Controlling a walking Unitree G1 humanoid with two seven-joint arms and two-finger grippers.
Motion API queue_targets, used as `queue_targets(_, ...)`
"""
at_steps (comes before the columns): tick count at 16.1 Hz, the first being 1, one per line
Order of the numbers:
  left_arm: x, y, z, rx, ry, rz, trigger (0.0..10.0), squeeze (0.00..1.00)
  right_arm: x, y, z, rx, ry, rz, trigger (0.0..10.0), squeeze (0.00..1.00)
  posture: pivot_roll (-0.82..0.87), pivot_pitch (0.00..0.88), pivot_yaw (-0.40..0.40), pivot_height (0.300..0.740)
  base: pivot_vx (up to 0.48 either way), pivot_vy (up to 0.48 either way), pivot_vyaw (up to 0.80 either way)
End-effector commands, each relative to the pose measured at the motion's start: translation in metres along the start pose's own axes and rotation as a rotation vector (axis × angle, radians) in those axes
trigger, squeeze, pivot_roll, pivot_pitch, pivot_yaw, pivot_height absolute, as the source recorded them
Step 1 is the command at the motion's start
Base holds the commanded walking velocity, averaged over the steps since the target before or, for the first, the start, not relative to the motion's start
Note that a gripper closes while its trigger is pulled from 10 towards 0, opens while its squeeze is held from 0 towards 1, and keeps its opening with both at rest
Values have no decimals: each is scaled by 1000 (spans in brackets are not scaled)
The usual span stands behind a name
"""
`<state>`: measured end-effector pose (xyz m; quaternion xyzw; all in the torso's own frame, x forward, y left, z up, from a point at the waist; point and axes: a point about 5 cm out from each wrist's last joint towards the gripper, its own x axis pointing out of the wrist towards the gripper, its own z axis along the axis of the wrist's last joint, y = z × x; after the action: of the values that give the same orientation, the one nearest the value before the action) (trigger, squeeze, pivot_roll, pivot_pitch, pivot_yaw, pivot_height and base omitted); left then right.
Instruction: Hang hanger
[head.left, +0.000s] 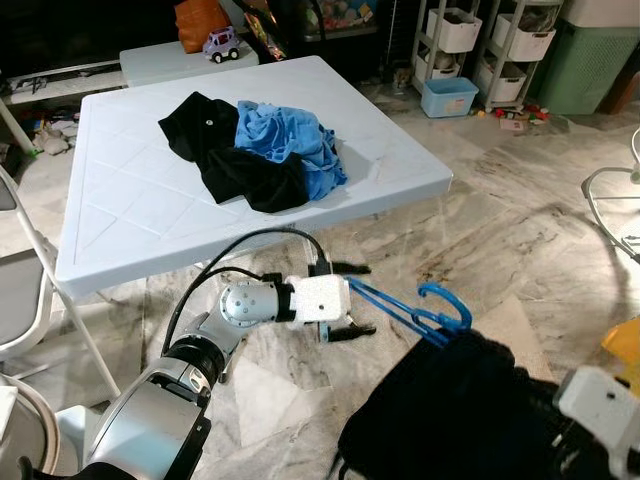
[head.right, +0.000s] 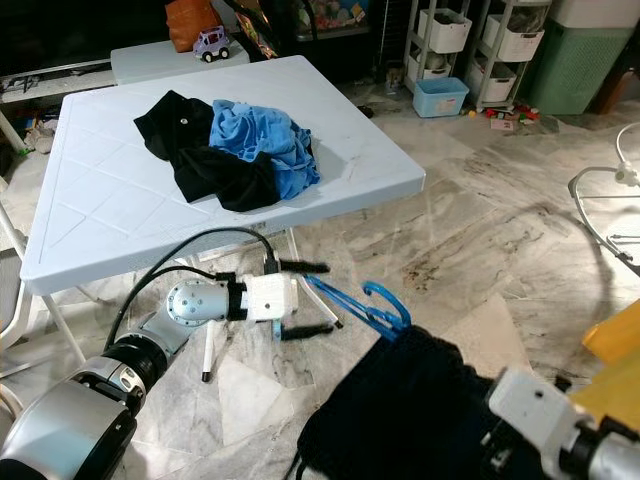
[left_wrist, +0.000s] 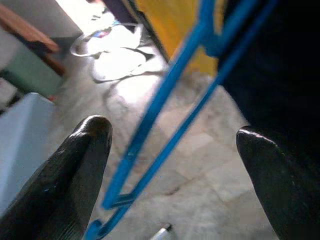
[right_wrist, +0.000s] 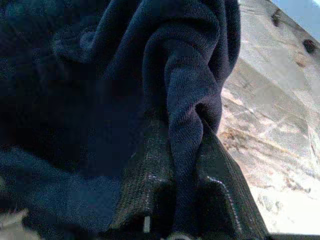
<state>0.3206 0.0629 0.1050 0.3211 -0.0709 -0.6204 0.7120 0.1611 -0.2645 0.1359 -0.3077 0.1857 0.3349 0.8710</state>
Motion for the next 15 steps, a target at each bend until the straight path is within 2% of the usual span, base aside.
queue_targets(1, 2, -6, -2, 14, 10, -50, 10000, 1000, -3, -7, 7, -33, -31, 11, 10000, 0, -65, 28, 5, 740, 0, 0, 0)
queue_targets(4, 8, 0, 3, 53, 23, -19, 10000, 1000, -1, -1, 21, -59, -64, 150, 10000, 0, -64, 24, 5, 740, 0, 0, 0)
queue_targets(5, 9, 3, 5, 62, 30, -21, 10000, 1000, -4, -3, 26, -129, -70, 145, 10000, 0, -64, 23, 6, 740, 0, 0, 0)
queue_targets(6, 9, 3, 4, 65, 39, -39, 10000, 1000, -4, -3, 28, -125, -82, 172, 10000, 0, -66, 22, 10, 740, 0, 0, 0)
queue_targets(7, 10, 6, 6, 81, 46, -34, 10000, 0, -7, -3, 28, -108, -70, 195, 10000, 0, -70, 21, 14, 740, 0, 0, 0)
queue_targets(9, 12, 4, 6, 46, 55, -96, 9961, 0, -10, -8, 29, -110, -69, 179, 10000, 0, -74, 21, 20, 740, 0, 0, 0)
queue_targets(10, 12, 1, 6, 2, 38, -167, 0, 0, -10, -7, 30, -106, -71, 181, 10000, 0, -75, 20, 21, 740, 0, 0, 0)
queue_targets(12, 12, -5, 2, 0, 77, -257, 0, 0, -10, -8, 31, -104, -79, 170, 10000, 0, -75, 18, 21, 740, 0, 0, 0)
queue_targets(15, 14, 5, 6, 14, 100, -232, 0, 0, -10, -9, 32, -100, -87, 159, 10000, 0, -72, 17, 20, 740, 0, 0, 0)
